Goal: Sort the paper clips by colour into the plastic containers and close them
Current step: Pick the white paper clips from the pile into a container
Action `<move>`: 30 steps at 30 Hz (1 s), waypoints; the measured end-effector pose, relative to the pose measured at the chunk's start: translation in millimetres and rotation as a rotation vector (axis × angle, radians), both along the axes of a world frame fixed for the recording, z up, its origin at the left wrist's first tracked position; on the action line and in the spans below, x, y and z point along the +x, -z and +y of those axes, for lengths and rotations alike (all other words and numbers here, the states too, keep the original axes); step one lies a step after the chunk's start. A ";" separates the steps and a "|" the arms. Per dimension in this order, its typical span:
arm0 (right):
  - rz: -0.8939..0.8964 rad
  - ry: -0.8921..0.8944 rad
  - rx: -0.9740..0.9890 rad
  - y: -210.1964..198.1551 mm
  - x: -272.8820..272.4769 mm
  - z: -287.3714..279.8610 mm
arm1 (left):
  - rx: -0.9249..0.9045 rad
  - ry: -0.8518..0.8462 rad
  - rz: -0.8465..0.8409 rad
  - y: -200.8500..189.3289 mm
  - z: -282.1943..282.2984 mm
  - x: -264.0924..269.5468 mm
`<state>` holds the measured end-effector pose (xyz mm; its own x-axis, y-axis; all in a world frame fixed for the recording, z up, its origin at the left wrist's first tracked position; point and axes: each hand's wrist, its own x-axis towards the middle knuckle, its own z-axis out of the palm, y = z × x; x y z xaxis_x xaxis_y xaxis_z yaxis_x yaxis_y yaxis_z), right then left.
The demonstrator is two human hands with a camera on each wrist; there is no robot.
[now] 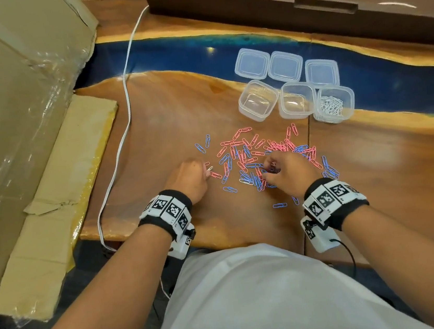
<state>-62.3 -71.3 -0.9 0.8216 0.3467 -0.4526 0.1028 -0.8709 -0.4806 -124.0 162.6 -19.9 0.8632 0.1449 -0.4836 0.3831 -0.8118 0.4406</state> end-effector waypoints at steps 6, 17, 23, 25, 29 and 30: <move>-0.056 -0.363 -0.025 5.3 -16.5 23.8 | -0.284 -0.243 -0.055 -7.9 -0.5 -9.7; 0.047 -0.377 -0.026 7.9 -11.3 30.2 | -1.018 -0.706 0.055 -11.7 -14.7 -17.0; -0.002 -0.436 -0.074 12.3 -6.5 25.9 | -1.045 -0.702 0.051 -7.8 -16.3 -21.6; -0.010 -0.499 -0.122 11.5 -5.2 29.2 | -1.015 -0.679 0.056 -7.1 -16.4 -21.5; -0.069 -0.595 -0.104 6.5 -2.4 34.4 | -0.961 -0.634 0.081 -6.7 -16.5 -20.0; -0.068 -0.616 -0.093 4.7 -1.9 35.2 | -0.956 -0.629 0.085 -6.7 -16.6 -19.7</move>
